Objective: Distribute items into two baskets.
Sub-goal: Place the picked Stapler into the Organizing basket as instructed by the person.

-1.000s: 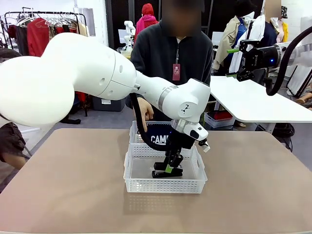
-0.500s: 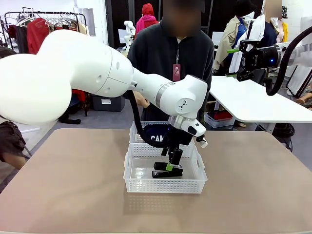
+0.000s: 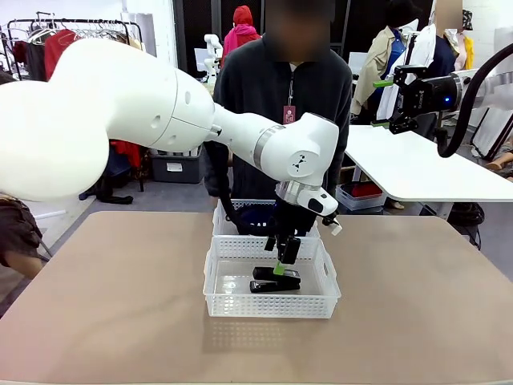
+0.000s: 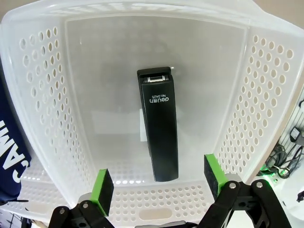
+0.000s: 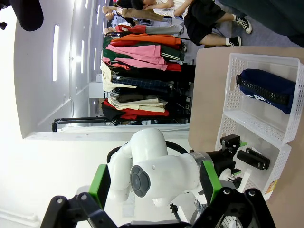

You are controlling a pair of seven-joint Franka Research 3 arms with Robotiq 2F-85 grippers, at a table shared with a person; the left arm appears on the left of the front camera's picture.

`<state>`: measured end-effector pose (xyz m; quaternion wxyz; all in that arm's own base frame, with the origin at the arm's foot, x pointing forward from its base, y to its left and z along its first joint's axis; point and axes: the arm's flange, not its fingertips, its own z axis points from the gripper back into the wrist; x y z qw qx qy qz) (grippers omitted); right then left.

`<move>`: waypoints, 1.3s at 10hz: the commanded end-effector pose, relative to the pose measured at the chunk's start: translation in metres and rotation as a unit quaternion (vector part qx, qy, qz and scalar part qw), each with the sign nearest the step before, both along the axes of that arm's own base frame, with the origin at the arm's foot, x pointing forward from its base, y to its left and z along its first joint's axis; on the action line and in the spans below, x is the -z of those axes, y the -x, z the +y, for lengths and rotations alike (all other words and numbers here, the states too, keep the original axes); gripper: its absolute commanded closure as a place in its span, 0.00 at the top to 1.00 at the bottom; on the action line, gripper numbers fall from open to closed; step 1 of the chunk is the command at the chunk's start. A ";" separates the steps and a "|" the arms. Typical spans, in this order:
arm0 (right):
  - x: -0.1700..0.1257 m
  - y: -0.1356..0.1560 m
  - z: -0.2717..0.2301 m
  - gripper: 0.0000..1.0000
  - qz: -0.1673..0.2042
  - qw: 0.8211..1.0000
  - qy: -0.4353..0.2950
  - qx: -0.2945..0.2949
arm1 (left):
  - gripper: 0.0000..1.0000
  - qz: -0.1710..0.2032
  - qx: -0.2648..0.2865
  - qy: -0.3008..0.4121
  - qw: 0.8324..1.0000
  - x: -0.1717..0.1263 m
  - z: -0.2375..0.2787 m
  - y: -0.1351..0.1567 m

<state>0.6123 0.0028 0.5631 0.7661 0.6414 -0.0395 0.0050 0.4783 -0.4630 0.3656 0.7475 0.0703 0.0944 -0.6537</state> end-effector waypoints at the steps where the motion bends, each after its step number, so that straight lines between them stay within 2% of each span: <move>1: -0.003 0.001 0.000 1.00 0.000 1.000 0.000 -0.001 | 1.00 0.002 0.000 -0.001 1.000 0.003 0.000 -0.001; 8: -0.003 0.001 0.000 1.00 0.000 1.000 0.000 -0.001 | 1.00 0.004 0.001 -0.002 1.000 0.007 -0.002 0.000; 10: -0.003 0.001 0.000 1.00 0.000 1.000 0.000 -0.001 | 1.00 0.049 -0.020 0.045 0.998 -0.003 0.003 0.010; 11: -0.003 0.001 0.000 1.00 0.000 1.000 0.000 -0.001 | 1.00 0.076 -0.036 0.060 0.995 -0.015 0.025 0.013; 12: -0.003 0.001 0.000 1.00 0.000 1.000 0.000 -0.001 | 1.00 0.081 -0.065 0.068 0.992 -0.023 0.028 0.014; 13: -0.003 0.001 0.000 1.00 0.000 1.000 0.000 -0.001 | 1.00 0.104 -0.083 0.076 0.988 -0.033 0.055 0.012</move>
